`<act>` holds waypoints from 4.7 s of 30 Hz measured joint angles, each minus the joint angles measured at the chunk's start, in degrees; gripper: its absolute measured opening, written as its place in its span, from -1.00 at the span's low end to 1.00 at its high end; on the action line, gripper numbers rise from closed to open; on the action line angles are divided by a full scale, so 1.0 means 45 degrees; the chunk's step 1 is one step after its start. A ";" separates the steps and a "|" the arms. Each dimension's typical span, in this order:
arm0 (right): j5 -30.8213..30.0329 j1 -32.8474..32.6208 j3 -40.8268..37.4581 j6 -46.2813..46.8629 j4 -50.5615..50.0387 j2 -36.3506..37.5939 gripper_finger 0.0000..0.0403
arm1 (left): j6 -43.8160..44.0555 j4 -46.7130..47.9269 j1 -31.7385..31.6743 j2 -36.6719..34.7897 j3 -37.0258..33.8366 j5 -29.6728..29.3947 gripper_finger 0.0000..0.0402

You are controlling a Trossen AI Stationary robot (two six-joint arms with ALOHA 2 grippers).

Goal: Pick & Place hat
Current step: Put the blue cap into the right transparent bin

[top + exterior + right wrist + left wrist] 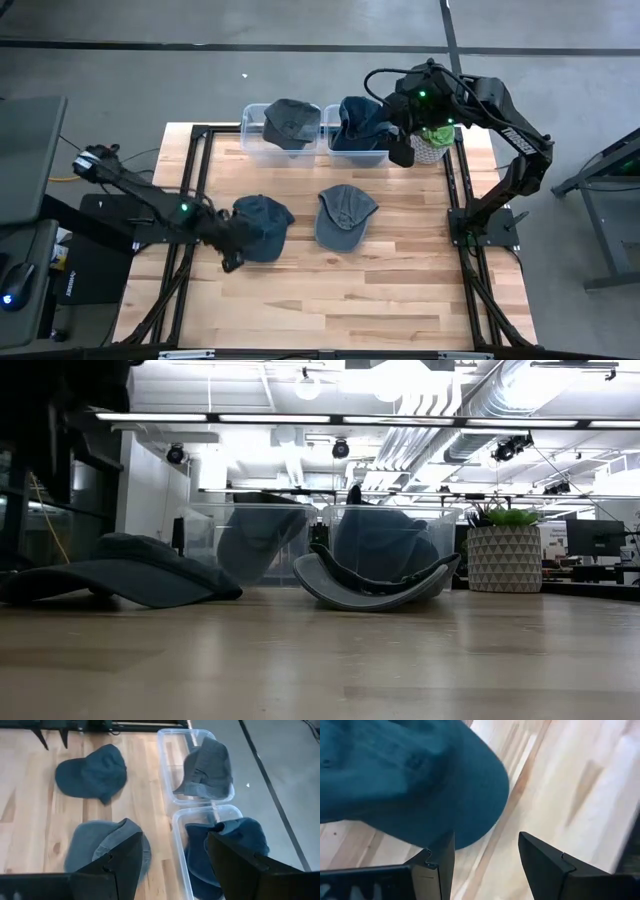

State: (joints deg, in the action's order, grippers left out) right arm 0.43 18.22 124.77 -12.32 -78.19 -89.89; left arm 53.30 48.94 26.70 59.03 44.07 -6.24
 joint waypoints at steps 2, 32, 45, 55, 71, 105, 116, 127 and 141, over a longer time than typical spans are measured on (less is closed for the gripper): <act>0.0084 0.0000 0.0000 -0.0246 0.0000 0.0000 0.07 | 0.0226 0.0027 0.0690 0.0780 0.0222 -0.0604 -0.11; 0.0476 0.0000 0.0000 -0.1379 0.0010 0.0000 0.07 | 0.0654 0.2416 0.3580 1.1287 0.4635 -0.5781 -0.11; 0.0485 0.0000 0.0000 -0.1429 0.0005 0.0000 0.07 | 0.1885 0.4170 0.3566 1.1287 0.4620 -0.6388 -0.11; 0.0565 0.0000 0.0000 -0.1612 0.0006 0.0000 0.07 | 0.1890 0.4126 0.3566 1.1287 0.4552 -0.6673 -0.11; 0.0918 0.0000 0.0000 -0.1612 0.0005 0.0000 0.07 | 0.1895 0.4033 0.3566 1.1287 0.3581 -0.7524 -0.11; 0.0704 -0.0646 0.0005 -0.1139 0.0641 -0.0003 0.07 | 0.3280 0.8806 0.3561 1.0815 0.6325 -0.7139 -0.99; 0.0925 -0.0645 0.0003 -0.1027 0.0603 -0.0005 0.07 | 0.4410 0.9124 0.3352 0.8888 0.6699 -0.8335 -1.00; 0.4338 -0.1505 0.0005 -0.1274 0.0039 -0.0684 0.07 | 0.5995 0.9121 0.3298 0.7179 0.6691 -0.8570 -1.00; 0.4363 -0.2074 0.0000 -0.1420 0.1714 -0.3535 0.07 | 1.3093 0.9154 0.3295 0.1767 0.3000 -0.7977 -1.00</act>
State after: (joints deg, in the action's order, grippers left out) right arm 20.06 8.88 124.77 -18.71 -70.48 -105.79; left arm 112.22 90.13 41.52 66.98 57.57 -42.14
